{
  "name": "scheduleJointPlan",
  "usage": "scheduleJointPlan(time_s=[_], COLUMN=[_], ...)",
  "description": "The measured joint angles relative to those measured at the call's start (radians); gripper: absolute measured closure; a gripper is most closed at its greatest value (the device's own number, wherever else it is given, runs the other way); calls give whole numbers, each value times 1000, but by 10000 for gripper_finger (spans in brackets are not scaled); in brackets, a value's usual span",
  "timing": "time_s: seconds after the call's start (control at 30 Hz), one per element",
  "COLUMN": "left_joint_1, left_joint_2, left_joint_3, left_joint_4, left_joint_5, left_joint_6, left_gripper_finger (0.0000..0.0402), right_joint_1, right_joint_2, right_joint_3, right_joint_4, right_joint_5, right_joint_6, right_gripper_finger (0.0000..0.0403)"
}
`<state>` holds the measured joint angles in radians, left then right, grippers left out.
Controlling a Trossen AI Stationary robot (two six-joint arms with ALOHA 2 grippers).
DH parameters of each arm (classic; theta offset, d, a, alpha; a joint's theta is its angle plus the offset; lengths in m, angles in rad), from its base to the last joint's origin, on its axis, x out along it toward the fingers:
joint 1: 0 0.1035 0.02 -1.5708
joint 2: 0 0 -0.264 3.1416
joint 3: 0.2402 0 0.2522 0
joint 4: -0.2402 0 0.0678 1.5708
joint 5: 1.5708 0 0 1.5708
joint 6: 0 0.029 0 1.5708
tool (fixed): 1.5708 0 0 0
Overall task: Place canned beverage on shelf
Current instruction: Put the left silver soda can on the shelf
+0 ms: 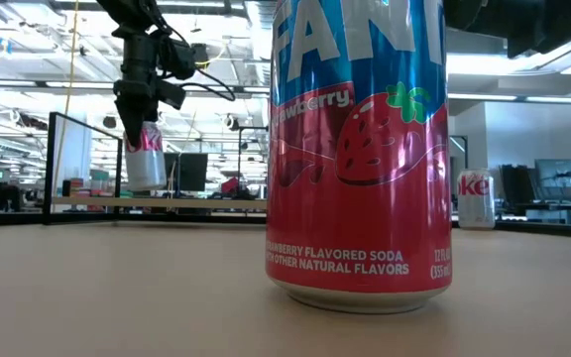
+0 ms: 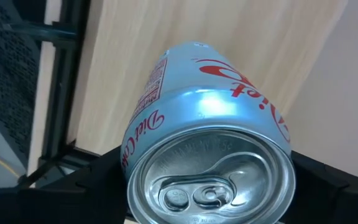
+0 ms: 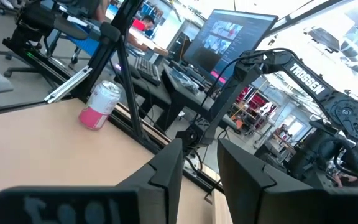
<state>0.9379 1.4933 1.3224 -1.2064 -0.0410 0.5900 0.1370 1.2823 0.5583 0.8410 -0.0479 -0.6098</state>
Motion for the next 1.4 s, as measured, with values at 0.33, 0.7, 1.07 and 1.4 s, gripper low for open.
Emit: scheduleJointPlan(time_s=[0.33, 0.7, 1.07, 1.4], left_joint_1=[0, 0, 0, -4], left_joint_2=[0, -1, -1, -1], left_joint_3=[0, -19, -63, -63], left_joint_4=[-5, 32, 62, 80], left_joint_5=[1, 17, 15, -54], left_joint_6=[-8, -49, -51, -77], left_gripper_finger=[90, 87, 87, 76], right_joint_1=[0, 0, 0, 0], right_joint_2=[0, 0, 0, 0], right_joint_3=[0, 0, 0, 0], right_joint_4=[2, 1, -2, -2], right_joint_5=[0, 0, 0, 0], right_joint_6=[0, 0, -1, -1], right_gripper_finger=[275, 275, 275, 275])
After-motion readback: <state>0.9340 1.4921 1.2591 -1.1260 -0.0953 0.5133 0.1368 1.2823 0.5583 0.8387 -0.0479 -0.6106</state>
